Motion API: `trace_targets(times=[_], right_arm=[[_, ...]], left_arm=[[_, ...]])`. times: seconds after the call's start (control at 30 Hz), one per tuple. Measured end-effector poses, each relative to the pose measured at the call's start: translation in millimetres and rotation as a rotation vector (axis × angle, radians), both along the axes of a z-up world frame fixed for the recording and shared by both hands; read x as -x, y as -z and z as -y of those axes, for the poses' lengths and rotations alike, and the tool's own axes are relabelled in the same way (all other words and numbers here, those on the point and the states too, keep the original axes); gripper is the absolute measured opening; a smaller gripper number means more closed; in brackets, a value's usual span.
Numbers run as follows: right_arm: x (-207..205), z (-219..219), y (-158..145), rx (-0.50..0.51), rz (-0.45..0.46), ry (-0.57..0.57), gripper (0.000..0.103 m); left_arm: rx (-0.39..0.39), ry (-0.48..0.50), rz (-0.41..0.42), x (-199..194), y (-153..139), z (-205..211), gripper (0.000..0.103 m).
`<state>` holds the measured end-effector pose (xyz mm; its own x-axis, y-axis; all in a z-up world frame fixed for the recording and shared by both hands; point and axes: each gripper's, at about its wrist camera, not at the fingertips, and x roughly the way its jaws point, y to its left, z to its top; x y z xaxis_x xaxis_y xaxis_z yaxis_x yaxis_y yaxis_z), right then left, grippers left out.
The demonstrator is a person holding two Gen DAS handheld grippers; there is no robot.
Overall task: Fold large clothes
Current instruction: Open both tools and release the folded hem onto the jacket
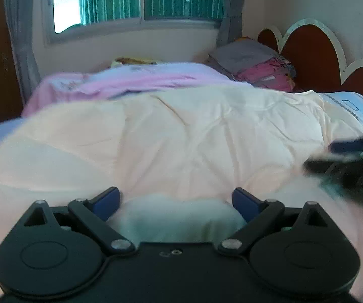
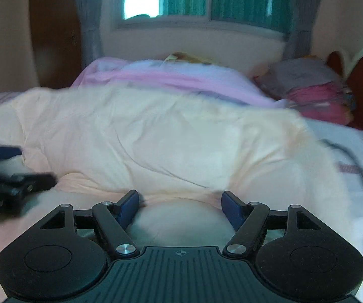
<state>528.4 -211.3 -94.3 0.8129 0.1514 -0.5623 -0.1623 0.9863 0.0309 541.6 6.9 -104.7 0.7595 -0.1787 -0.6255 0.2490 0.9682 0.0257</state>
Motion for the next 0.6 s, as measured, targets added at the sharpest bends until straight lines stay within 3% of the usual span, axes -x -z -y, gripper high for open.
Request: trace_targets(times=[0.1, 0.27, 0.33, 0.6], right_arm=[[29.6, 10.4, -8.3, -0.024, 0.034, 0.004, 0.071], [41.9, 10.2, 13.8, 0.002, -0.022, 0.029, 0.071], [45.1, 10.0, 7.1, -0.01, -0.014, 0.061, 0.071], [107.1, 79.7, -16.7, -0.26, 0.008, 0.289, 0.071]], left_arm=[[-0.029, -0.037, 0.08, 32.6, -13.2, -15.8, 0.102], [-0.045, -0.082, 0.03, 46.3, -3.5, -26.7, 0.102], [-0.052, -0.105, 0.022, 47.4, -6.0, -27.2, 0.101], [-0.069, -0.217, 0.032, 93.9, -19.9, -41.2, 0.102]])
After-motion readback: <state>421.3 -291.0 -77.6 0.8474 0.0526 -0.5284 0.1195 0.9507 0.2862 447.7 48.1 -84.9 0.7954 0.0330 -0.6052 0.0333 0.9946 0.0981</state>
